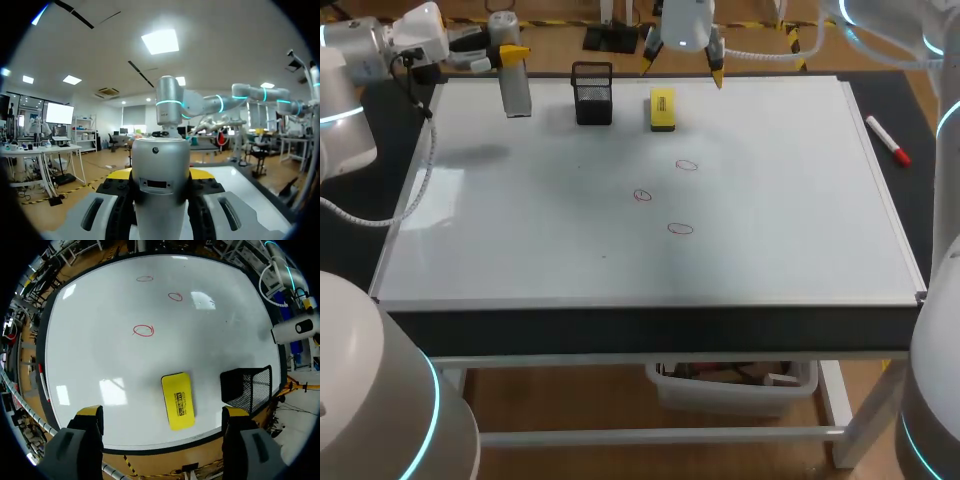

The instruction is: Pick up the inspection probe, press it on each red-marked spot on the whiteboard one by one, put down the probe, pick up the eraser, and wipe off all the red marks.

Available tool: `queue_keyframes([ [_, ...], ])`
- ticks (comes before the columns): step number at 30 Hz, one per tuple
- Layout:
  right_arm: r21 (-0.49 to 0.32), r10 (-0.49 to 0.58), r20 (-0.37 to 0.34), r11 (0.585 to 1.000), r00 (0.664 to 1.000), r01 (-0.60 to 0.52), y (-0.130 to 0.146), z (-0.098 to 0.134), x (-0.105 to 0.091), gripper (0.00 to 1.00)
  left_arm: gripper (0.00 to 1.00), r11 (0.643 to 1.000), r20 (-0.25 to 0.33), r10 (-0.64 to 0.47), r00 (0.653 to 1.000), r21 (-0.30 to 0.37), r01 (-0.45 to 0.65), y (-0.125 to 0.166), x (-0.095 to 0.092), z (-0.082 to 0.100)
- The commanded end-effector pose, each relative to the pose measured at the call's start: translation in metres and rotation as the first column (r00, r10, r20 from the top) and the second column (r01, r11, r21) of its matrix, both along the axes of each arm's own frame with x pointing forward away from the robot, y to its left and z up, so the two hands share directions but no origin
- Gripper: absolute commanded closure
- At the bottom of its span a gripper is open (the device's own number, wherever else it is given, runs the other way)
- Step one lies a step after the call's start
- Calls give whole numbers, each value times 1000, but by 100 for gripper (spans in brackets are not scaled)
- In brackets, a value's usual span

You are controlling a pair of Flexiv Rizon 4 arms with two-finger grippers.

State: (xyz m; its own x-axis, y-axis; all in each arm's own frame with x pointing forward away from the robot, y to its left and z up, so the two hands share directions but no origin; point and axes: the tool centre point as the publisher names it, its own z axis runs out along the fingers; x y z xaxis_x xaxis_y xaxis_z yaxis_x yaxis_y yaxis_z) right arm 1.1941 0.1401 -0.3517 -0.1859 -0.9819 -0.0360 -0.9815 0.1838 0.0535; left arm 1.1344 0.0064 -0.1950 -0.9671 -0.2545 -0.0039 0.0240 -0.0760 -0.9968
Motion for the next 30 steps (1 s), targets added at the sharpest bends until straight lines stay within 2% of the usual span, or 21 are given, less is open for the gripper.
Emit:
queue_keyframes([
  [1,-50,23,-8,998,1000,-23,3,-6,1,0,100,1000,2,5,1000,1,-5,-1,-2,2],
  [8,45,158,-51,987,986,-156,12,-12,-2,0,100,1000,2,5,1000,1,-5,-1,-2,2],
  [12,75,186,-79,981,979,-180,14,-18,-2,0,100,1000,2,5,1000,1,-5,-1,-2,2],
  [24,50,201,-113,979,973,-196,25,-36,7,0,100,1000,2,5,1000,1,-5,-1,-2,2],
  [30,18,156,-127,988,979,-155,31,-47,11,0,100,1000,2,5,1000,1,-5,-1,-2,2],
])
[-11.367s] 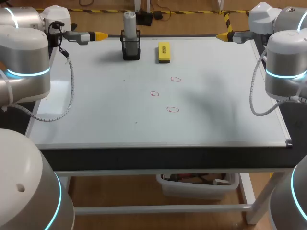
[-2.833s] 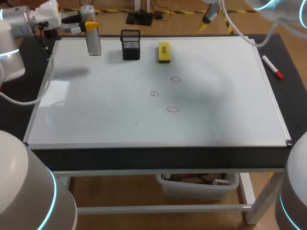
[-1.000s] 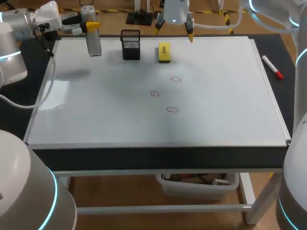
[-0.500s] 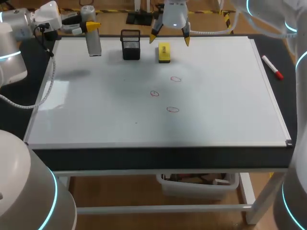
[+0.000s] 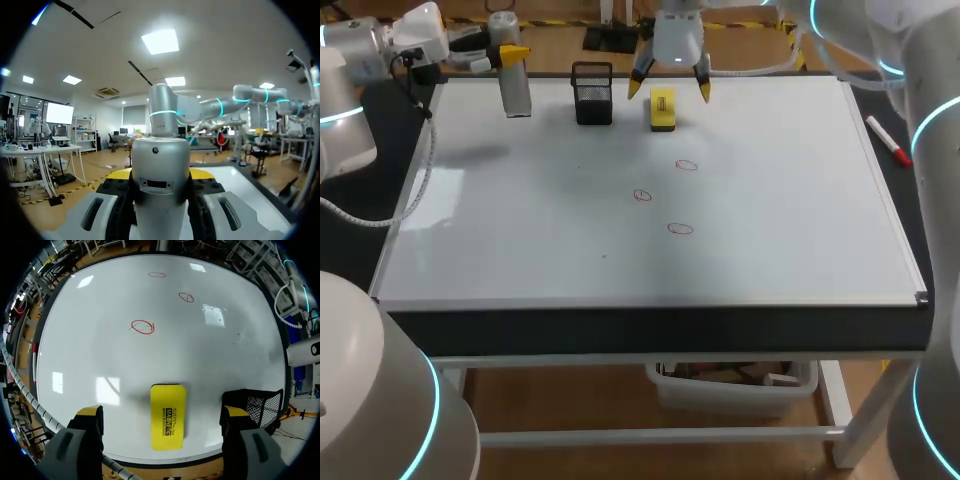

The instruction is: Pick up the inspection probe, press it on each red-marked spot on the whiteboard one by one, put down the probe, pick up the eraser, and wipe off all the red marks.

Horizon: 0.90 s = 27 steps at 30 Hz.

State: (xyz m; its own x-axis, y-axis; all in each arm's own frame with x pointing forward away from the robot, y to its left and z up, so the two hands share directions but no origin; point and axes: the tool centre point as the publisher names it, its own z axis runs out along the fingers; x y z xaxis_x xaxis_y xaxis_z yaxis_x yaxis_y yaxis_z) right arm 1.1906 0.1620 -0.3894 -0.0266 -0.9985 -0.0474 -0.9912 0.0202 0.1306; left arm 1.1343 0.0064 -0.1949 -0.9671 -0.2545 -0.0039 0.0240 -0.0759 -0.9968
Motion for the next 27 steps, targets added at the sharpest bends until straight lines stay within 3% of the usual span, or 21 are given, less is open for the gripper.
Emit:
queue_keyframes([
  [1,-16,-11,-52,1000,999,10,10,-10,15,0,100,1000,2,5,1000,1,-5,-1,-2,2],
  [27,-46,-89,-83,995,993,86,9,-35,39,0,100,1000,2,5,1000,1,-5,-1,-2,2],
])
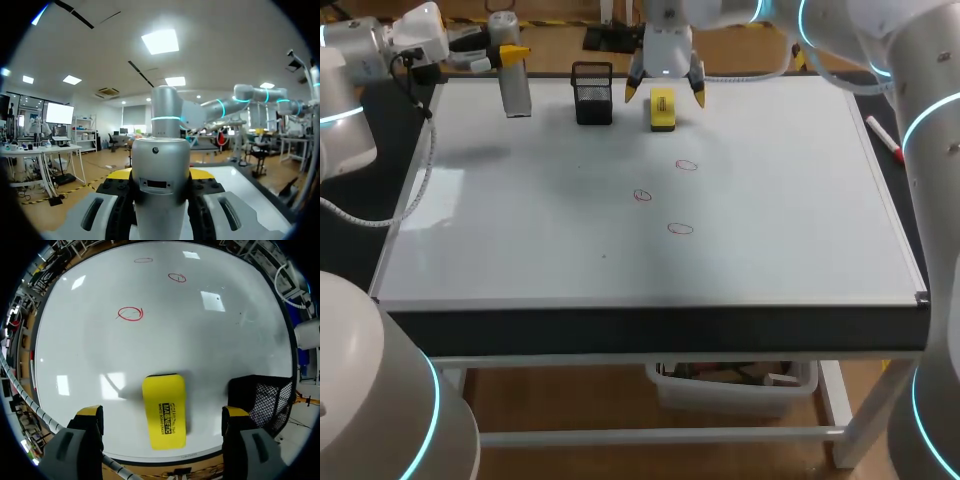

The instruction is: Pick up the inspection probe, press it on each red-marked spot on the whiteboard one by one, put down the probe, pick up the eraser, and wipe off all the red marks.

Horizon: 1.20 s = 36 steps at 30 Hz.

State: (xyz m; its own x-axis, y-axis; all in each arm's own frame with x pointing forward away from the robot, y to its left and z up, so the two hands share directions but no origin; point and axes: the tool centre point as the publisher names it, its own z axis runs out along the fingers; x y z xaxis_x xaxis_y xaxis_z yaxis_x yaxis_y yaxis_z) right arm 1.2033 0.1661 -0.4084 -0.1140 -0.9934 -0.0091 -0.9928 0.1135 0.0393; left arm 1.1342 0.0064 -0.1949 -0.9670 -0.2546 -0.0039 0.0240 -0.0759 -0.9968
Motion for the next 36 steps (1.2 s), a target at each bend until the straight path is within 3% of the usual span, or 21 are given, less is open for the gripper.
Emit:
queue_keyframes([
  [1,8,-1,-175,1000,985,3,5,-16,27,0,100,1000,2,5,1000,1,-5,-1,-2,2],
  [35,-10,23,-228,1000,973,-26,1,-29,54,0,100,1000,2,5,1000,1,-5,-1,-2,2],
  [36,-10,23,-229,1000,973,-26,0,-29,55,7,100,1000,2,5,1000,1,-5,-1,-2,2],
])
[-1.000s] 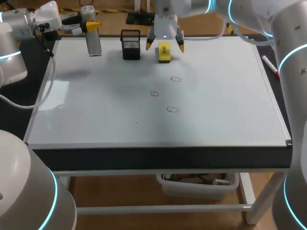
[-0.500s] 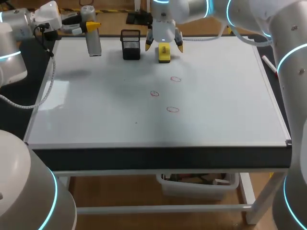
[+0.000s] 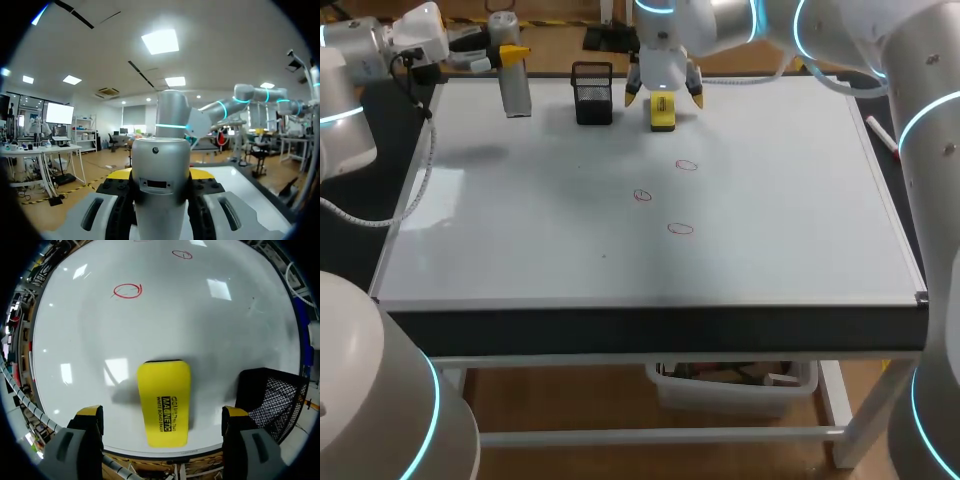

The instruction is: Pick up the inspection probe, press it on each red-marked spot on the whiteboard one by one, put down the probe, pick up the eraser, and wipe off all the red marks.

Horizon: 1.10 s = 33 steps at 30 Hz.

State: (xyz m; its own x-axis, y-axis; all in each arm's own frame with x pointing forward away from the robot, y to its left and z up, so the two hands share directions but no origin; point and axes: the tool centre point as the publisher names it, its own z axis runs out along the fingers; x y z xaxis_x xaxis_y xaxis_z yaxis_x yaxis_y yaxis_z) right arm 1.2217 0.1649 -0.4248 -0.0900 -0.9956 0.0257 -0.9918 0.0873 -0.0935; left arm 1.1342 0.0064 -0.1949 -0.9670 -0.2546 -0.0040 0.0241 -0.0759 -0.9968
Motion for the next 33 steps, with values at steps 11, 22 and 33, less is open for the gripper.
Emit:
queue_keyframes([
  [11,10,2,-361,1000,933,1,-1,-7,34,100,100,1000,2,5,1000,1,-5,-1,-2,2],
  [22,3,-110,-367,993,924,119,-30,24,29,100,100,1000,2,5,1000,1,-5,-1,-2,2],
  [33,7,-342,-354,930,871,368,-103,48,10,100,100,1000,2,5,1000,1,-5,-1,-2,2],
])
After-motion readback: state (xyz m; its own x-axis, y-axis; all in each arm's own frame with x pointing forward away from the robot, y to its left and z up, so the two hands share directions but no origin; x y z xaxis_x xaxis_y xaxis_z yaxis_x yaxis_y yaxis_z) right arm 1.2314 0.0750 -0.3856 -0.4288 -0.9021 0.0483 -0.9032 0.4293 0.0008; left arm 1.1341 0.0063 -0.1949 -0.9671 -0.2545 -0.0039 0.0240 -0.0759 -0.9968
